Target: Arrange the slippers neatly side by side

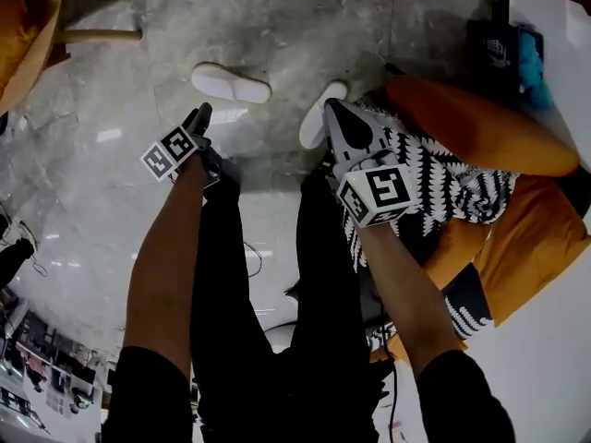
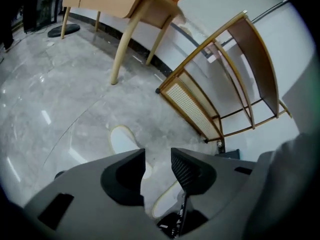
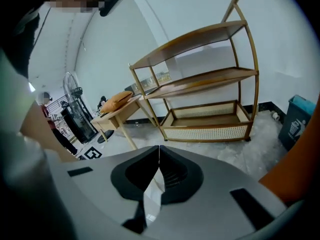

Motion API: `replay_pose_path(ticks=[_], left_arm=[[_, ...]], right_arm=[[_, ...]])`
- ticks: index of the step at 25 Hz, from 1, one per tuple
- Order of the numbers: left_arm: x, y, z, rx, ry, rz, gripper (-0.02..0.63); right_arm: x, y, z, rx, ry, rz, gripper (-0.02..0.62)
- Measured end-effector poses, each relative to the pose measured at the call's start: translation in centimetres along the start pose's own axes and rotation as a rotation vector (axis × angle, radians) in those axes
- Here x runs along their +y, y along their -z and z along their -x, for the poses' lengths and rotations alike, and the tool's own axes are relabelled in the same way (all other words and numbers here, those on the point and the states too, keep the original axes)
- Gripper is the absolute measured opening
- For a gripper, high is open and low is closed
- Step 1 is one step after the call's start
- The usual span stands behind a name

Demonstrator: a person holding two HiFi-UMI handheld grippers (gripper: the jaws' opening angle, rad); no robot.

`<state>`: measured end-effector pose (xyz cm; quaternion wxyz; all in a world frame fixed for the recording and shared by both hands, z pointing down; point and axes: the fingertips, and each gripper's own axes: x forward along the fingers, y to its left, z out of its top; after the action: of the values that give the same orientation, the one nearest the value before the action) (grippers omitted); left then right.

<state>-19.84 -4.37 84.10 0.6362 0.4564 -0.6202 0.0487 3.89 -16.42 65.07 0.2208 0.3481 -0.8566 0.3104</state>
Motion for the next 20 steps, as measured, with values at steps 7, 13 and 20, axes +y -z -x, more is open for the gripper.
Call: replay_pose_path(ticks=[7,13,20], left_arm=[[3.6,2.1,-6.9,0.038,-0.055,0.060,0.191],[4.9,2.6,-12.4,0.055,-0.114,0.066,0.239],[7.5,3.4,-16.2,0.048,-0.213,0.079,0.239]], right_arm=[[-3.8,6.3,-3.8,0.039,-0.008,-0.015,0.032],[-7.7,9.7,-5.2,0.066,0.015,-0.014,0.032],[-9.9,11.8,-6.6,0.062,0.015,-0.004,0.032]])
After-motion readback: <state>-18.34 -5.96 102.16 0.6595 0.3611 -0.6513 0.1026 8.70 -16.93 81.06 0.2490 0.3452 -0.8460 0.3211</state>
